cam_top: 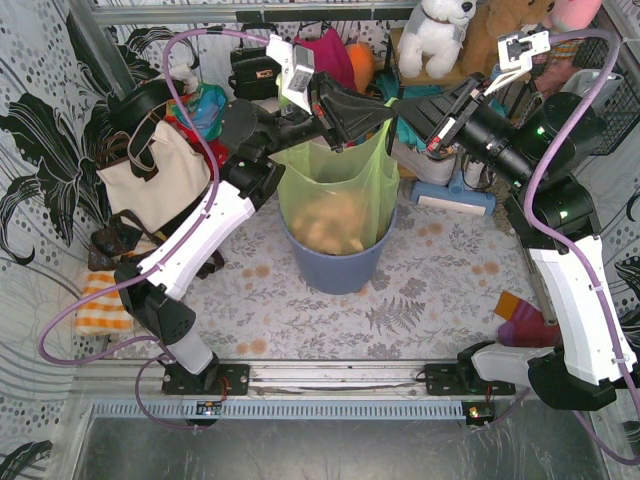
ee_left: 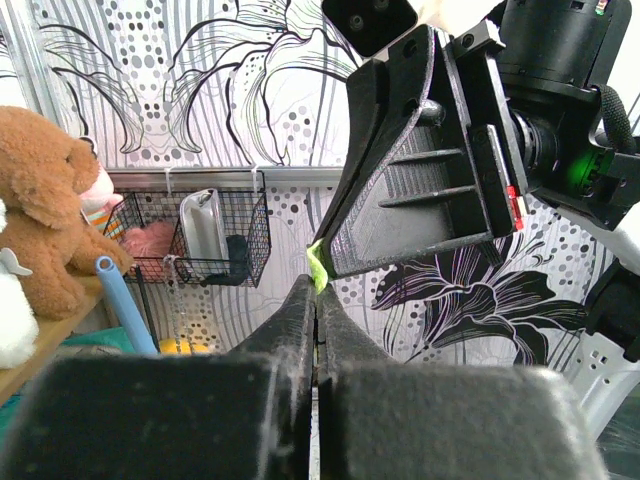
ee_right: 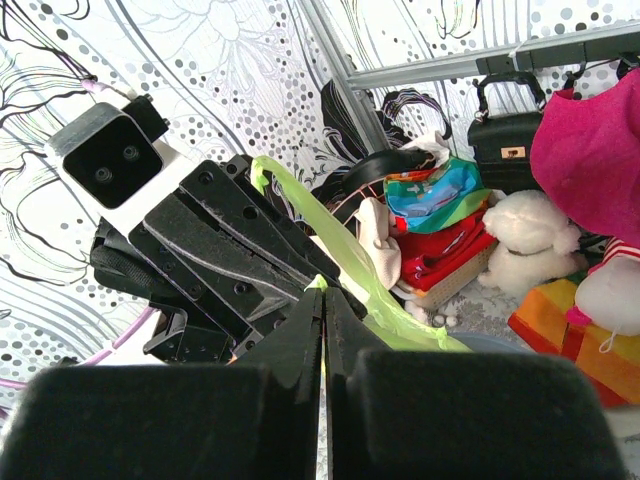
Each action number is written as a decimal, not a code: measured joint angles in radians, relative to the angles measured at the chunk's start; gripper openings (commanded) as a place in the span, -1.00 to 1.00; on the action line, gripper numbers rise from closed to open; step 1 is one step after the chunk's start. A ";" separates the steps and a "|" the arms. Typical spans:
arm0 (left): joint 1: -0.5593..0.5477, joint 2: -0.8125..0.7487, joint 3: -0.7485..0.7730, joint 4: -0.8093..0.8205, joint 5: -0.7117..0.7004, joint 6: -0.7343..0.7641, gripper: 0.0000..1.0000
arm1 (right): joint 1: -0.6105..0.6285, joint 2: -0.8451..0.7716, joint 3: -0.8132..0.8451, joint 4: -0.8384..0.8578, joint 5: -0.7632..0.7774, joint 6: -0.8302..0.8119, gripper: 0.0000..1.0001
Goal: Tie the trash bag
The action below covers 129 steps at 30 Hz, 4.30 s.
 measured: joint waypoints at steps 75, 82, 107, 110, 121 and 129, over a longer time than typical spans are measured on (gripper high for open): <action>-0.109 -0.181 -0.156 -0.219 0.198 0.126 -1.00 | 0.163 0.605 0.668 -0.111 -0.392 -0.284 -1.00; -0.109 -0.181 -0.142 -0.264 0.142 0.174 -1.00 | 0.163 0.603 0.653 -0.030 -0.364 -0.216 -1.00; -0.109 -0.206 -0.162 -0.296 -0.182 0.285 -1.00 | 0.167 0.498 0.440 -0.018 -0.061 -0.188 -1.00; -0.109 -0.230 -0.188 -0.296 -0.207 0.293 -1.00 | 0.167 0.403 0.338 -0.037 0.026 -0.207 -1.00; -0.114 -0.291 -0.244 -0.281 -0.247 0.306 -1.00 | 0.167 0.143 0.100 -0.089 0.236 -0.212 -1.00; -0.112 -0.297 -0.275 -0.268 -0.267 0.306 -1.00 | 0.167 0.024 -0.019 -0.135 0.273 -0.164 -1.00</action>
